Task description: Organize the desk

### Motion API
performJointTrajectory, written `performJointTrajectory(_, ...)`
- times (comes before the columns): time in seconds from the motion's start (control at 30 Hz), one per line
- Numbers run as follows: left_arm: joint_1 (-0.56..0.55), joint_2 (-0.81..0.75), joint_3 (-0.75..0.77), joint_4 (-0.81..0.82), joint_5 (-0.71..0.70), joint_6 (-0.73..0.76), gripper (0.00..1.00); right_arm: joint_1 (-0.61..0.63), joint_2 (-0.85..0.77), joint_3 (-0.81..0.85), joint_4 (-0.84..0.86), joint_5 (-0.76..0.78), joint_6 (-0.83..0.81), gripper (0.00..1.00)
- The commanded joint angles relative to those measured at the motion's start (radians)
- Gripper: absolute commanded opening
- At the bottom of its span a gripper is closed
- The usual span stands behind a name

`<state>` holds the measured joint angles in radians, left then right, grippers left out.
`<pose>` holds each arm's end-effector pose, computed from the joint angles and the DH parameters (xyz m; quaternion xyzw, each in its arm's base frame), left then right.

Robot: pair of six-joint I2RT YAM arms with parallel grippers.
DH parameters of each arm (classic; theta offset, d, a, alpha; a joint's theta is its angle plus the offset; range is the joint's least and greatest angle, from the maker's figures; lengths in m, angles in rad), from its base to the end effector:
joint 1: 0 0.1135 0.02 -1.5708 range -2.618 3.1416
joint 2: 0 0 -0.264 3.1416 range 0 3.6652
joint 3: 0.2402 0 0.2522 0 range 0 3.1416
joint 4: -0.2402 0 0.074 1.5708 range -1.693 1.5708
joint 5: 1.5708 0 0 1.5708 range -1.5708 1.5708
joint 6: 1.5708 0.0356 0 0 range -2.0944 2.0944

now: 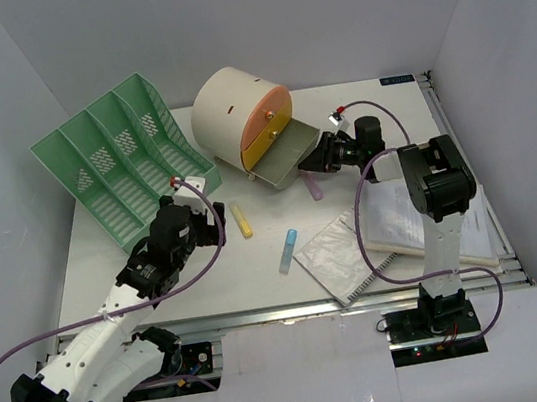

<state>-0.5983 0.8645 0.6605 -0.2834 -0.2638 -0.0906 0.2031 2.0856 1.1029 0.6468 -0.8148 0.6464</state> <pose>0.1675 -0.1030 0.2727 0.1477 0.8392 -0.0665 0.5191 0.4147 0.1118 0.1403 -0.0592 0.7807 0.5134 0.3512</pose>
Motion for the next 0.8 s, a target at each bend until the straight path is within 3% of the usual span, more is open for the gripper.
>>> performJointTrajectory(0.0,0.005,-0.019,-0.007,0.013,0.048,-0.004,0.97,-0.001,-0.070,0.001,-0.046,-0.011,-0.096,0.52)
performJointTrajectory(0.13,0.004,-0.009,-0.007,0.013,0.089,-0.011,0.97,-0.003,-0.130,0.037,-0.200,0.023,-0.260,0.68)
performJointTrajectory(0.43,0.006,0.027,0.001,0.023,0.211,-0.062,0.97,-0.021,-0.333,0.029,-0.615,0.170,-0.691,0.74)
performJointTrajectory(0.57,0.026,0.116,0.008,0.061,0.320,-0.227,0.95,-0.022,-0.418,-0.003,-0.757,0.368,-0.878,0.74)
performJointTrajectory(0.77,0.038,0.438,0.089,0.056,0.274,-0.500,0.88,-0.069,-0.618,-0.123,-0.782,0.353,-0.921,0.75)
